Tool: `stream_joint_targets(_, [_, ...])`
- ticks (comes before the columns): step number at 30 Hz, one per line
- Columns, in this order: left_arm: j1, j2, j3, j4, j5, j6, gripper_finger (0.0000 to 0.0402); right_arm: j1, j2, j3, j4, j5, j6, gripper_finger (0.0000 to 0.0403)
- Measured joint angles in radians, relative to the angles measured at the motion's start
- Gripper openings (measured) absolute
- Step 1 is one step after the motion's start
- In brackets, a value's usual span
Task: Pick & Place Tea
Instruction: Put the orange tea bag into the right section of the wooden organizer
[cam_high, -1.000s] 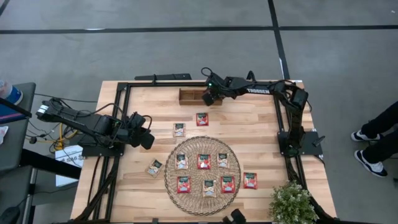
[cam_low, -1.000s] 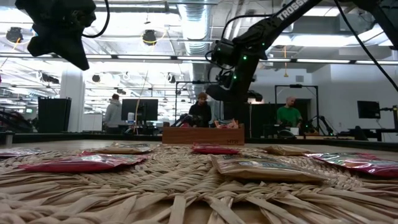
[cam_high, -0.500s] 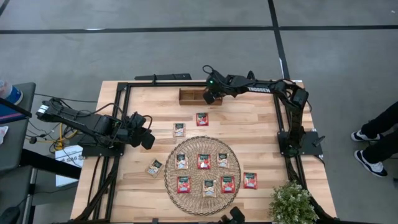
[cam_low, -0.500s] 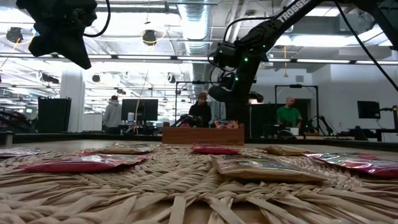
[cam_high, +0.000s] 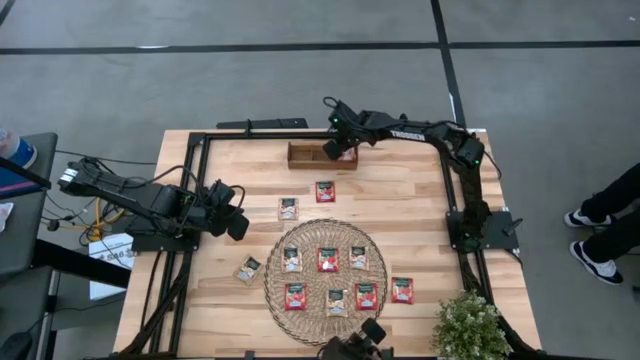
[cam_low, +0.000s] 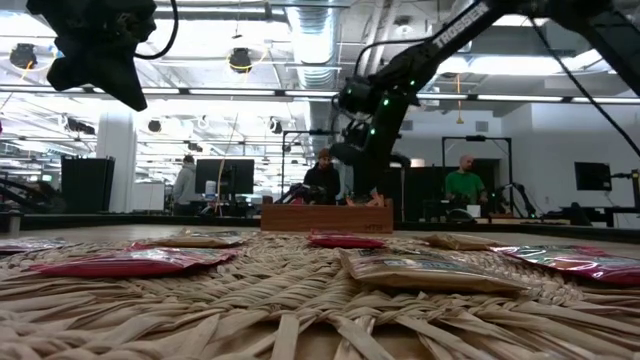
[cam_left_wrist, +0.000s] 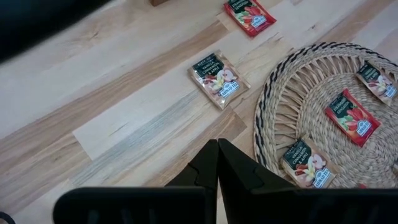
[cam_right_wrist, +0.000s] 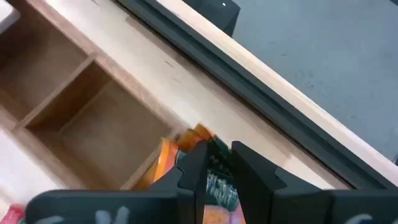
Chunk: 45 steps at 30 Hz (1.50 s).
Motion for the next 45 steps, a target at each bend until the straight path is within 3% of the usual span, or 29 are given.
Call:
stream_joint_targets(30, [0.000,0.000,0.000,0.011,0.014,0.012,0.0000,0.010,-0.046,0.014,-0.138,0.058,-0.058,0.0065])
stream_joint_targets(40, [0.000,0.000,0.000,0.012,0.014,0.012,0.0000,0.008,-0.085,0.018,-0.215,0.032,-0.344,0.0066])
stream_joint_targets(45, [0.000,0.000,0.000,0.016,0.014,0.012,0.0000,-0.010,-0.098,0.087,-0.238,-0.056,-0.425,0.0081])
